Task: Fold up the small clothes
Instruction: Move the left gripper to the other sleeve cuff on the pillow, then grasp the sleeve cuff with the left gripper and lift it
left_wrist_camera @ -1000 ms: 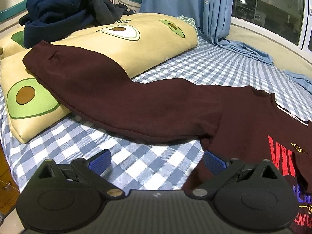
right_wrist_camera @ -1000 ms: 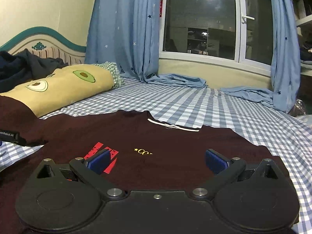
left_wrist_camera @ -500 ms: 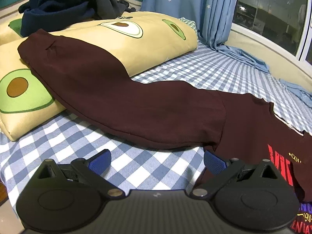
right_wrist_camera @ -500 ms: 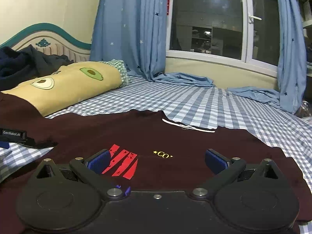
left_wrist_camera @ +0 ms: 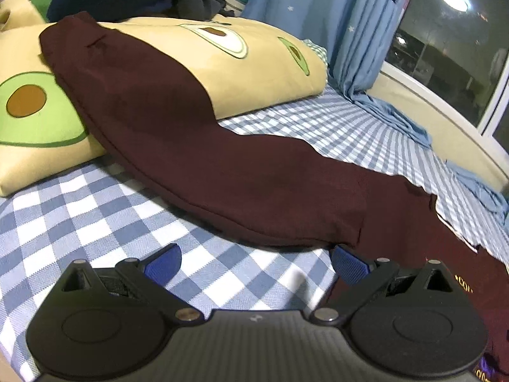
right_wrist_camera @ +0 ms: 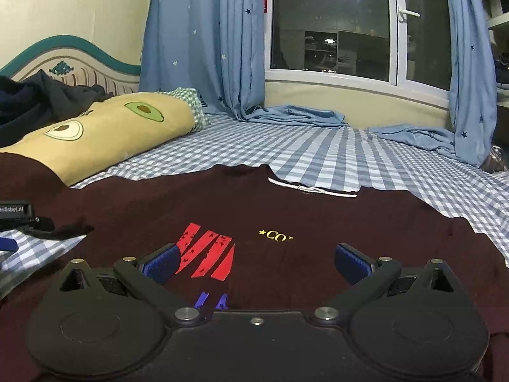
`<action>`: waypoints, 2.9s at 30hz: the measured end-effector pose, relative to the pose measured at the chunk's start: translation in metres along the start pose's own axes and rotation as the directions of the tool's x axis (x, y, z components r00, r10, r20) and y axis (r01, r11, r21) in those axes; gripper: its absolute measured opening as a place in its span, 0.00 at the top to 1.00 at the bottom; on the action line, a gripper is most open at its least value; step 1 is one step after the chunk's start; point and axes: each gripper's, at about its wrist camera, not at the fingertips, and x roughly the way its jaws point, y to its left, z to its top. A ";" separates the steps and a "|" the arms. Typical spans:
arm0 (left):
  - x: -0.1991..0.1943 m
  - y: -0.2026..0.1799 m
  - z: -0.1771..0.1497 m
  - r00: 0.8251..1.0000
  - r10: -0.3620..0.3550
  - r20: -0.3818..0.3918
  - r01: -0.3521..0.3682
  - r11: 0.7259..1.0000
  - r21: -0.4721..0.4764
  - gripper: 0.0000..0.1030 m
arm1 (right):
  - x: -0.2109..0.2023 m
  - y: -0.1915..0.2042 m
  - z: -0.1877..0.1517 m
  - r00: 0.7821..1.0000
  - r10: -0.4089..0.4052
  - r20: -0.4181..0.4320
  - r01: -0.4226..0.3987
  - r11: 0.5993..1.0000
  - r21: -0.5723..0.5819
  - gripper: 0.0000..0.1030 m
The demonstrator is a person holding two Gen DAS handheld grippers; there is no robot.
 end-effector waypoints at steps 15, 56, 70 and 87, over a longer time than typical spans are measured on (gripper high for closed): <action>-0.043 0.055 0.071 0.881 0.324 0.345 -0.288 0.945 -0.153 0.01 | -0.003 -0.007 -0.006 1.000 0.001 -0.009 -0.001 1.000 -0.001 0.00; 0.020 0.100 0.138 0.839 0.467 0.281 -0.460 0.883 -0.093 0.81 | -0.015 -0.026 -0.008 0.999 -0.034 0.004 0.034 0.999 -0.008 0.00; -0.028 0.018 0.145 0.845 0.279 0.455 -0.340 0.939 0.055 0.86 | -0.018 -0.033 -0.008 0.999 -0.045 0.013 0.044 0.999 0.031 0.00; -0.074 -0.186 0.066 0.883 -0.230 0.409 0.044 0.908 0.417 0.86 | -0.041 -0.080 -0.014 0.993 -0.118 0.023 0.114 0.986 0.120 0.00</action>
